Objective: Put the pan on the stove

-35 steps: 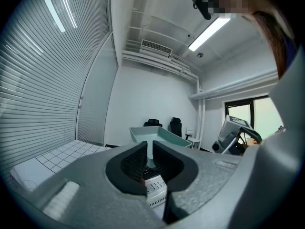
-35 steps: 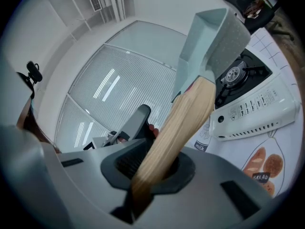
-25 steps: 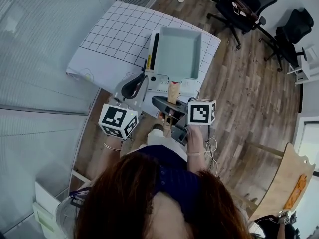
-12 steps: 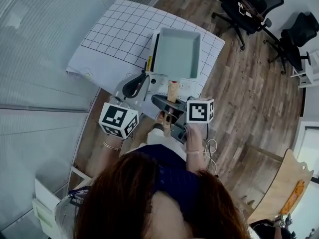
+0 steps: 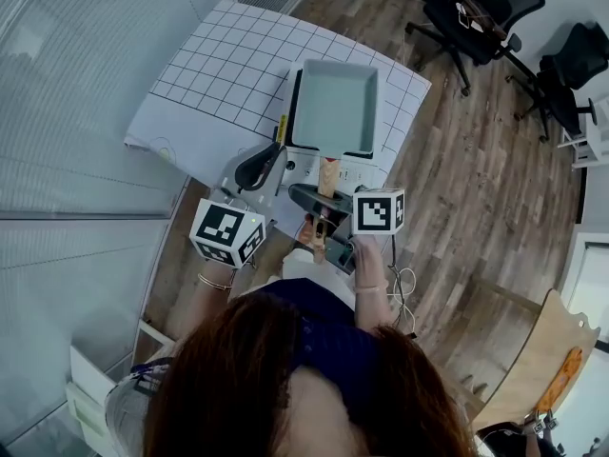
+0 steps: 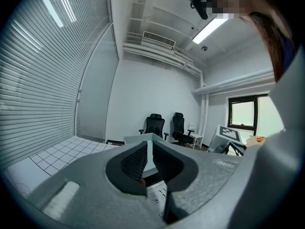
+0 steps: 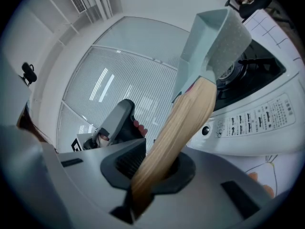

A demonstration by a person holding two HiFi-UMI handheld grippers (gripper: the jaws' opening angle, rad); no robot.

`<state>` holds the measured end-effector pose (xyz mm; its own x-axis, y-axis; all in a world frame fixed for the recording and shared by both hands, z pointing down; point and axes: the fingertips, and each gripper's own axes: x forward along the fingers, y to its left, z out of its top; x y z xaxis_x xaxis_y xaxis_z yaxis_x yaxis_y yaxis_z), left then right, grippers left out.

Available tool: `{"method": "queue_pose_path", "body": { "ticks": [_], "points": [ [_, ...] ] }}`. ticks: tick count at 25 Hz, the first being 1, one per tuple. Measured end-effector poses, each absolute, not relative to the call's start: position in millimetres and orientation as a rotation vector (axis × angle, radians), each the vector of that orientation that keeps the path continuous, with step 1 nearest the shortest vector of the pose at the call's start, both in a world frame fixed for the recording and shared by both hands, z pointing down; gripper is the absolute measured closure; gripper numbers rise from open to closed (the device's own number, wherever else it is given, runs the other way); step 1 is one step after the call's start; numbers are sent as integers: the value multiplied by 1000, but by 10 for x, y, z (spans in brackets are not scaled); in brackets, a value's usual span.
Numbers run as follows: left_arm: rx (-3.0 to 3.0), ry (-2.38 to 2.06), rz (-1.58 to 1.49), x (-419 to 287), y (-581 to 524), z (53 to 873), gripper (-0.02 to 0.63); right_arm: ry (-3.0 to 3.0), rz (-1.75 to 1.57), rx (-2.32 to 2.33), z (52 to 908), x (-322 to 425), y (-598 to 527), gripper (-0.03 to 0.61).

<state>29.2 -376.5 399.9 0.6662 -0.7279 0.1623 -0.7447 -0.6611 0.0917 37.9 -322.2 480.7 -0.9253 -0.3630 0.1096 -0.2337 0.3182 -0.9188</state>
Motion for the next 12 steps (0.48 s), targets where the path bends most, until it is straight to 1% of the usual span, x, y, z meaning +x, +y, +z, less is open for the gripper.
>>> {"method": "queue_pose_path", "body": {
  "ticks": [12],
  "points": [
    [2713, -1192, 213, 341, -3872, 4138, 572, 2449, -1736, -589, 5142, 415, -3387, 517]
  ]
}}
